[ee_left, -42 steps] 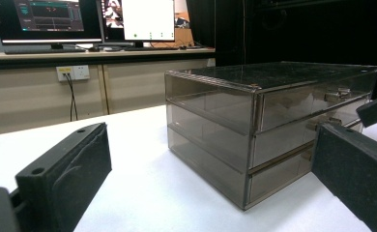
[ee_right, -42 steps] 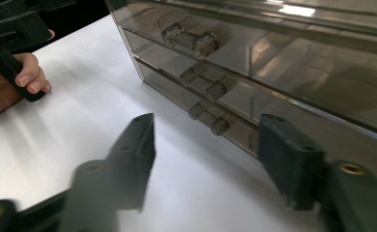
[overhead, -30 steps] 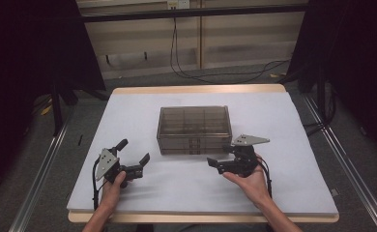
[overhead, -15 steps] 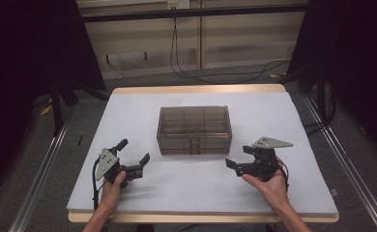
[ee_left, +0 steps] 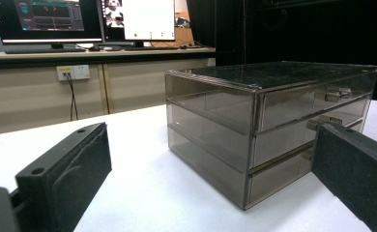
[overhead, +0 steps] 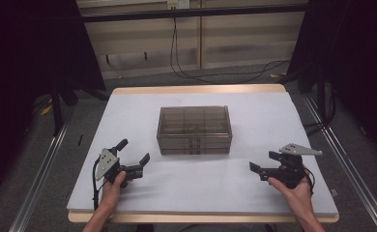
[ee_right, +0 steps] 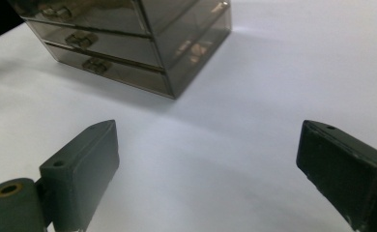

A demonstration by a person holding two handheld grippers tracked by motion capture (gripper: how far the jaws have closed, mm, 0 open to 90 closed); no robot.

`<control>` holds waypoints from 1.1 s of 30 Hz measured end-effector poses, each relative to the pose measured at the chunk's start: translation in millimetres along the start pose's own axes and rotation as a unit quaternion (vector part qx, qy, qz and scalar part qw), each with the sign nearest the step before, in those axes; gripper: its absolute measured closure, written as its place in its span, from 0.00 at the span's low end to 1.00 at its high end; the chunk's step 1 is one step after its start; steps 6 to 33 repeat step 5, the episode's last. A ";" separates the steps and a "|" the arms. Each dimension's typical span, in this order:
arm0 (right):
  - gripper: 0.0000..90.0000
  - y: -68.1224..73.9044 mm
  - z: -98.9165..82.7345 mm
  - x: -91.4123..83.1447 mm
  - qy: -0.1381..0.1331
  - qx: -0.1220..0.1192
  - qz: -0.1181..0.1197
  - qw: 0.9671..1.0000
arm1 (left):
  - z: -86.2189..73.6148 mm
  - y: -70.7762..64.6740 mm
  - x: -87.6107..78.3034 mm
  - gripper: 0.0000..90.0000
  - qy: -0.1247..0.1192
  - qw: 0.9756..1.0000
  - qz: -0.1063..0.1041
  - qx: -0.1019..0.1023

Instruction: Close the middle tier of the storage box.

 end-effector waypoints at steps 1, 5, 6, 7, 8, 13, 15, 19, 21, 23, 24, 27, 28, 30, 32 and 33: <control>0.08 -6.5 -1.4 -6.9 -0.001 0.002 -0.005 1.000 | -0.3 0.6 -0.4 0.01 0.003 1.000 -0.001 0.003; 0.08 -19.5 -4.0 -17.5 -0.008 0.015 -0.024 1.000 | -0.3 0.6 -0.4 0.01 0.003 1.000 -0.001 0.003; 0.08 -19.5 -4.0 -17.5 -0.008 0.015 -0.024 1.000 | -0.3 0.6 -0.4 0.01 0.003 1.000 -0.001 0.003; 0.08 -19.5 -4.0 -17.5 -0.008 0.015 -0.024 1.000 | -0.3 0.6 -0.4 0.01 0.003 1.000 -0.001 0.003; 0.08 -19.5 -4.0 -17.5 -0.008 0.015 -0.024 1.000 | -0.3 0.6 -0.4 0.01 0.003 1.000 -0.001 0.003; 0.08 -19.5 -4.0 -17.5 -0.008 0.015 -0.024 1.000 | -0.3 0.6 -0.4 0.01 0.003 1.000 -0.001 0.003; 0.08 -19.5 -4.0 -17.5 -0.008 0.015 -0.024 1.000 | -0.3 0.6 -0.4 0.01 0.003 1.000 -0.001 0.003; 0.08 -19.5 -4.0 -17.5 -0.008 0.015 -0.024 1.000 | -0.3 0.6 -0.4 0.01 0.003 1.000 -0.001 0.003; 0.08 -19.5 -4.0 -17.5 -0.008 0.015 -0.024 1.000 | -0.3 0.6 -0.4 0.01 0.003 1.000 -0.001 0.003; 0.08 -19.5 -4.0 -17.5 -0.008 0.015 -0.024 1.000 | -0.3 0.6 -0.4 0.01 0.003 1.000 -0.001 0.003; 0.08 -19.5 -4.0 -17.5 -0.008 0.015 -0.024 1.000 | -0.3 0.6 -0.4 0.01 0.003 1.000 -0.001 0.003; 0.08 -19.5 -4.0 -17.5 -0.008 0.015 -0.024 1.000 | -0.3 0.6 -0.4 0.01 0.003 1.000 -0.001 0.003; 0.08 -19.5 -4.0 -17.5 -0.008 0.015 -0.024 1.000 | -0.3 0.6 -0.4 0.01 0.003 1.000 -0.001 0.003; 0.08 -19.5 -4.0 -17.5 -0.008 0.015 -0.024 1.000 | -0.3 0.6 -0.4 0.01 0.003 1.000 -0.001 0.003; 0.08 -19.5 -4.0 -17.5 -0.008 0.015 -0.024 1.000 | -0.3 0.6 -0.4 0.01 0.003 1.000 -0.001 0.003; 0.08 -19.5 -4.0 -17.5 -0.008 0.015 -0.024 1.000 | -0.3 0.6 -0.4 0.01 0.003 1.000 -0.001 0.003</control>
Point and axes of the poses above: each handheld gripper's, and its own axes: x roughly forward along the jaws, z roughly out of its top, y roughly to its left, the point moved 7 cm from there along x, roughly forward along the jaws, and after that the axes turned 10 degrees about -y, right-handed, at the moved point
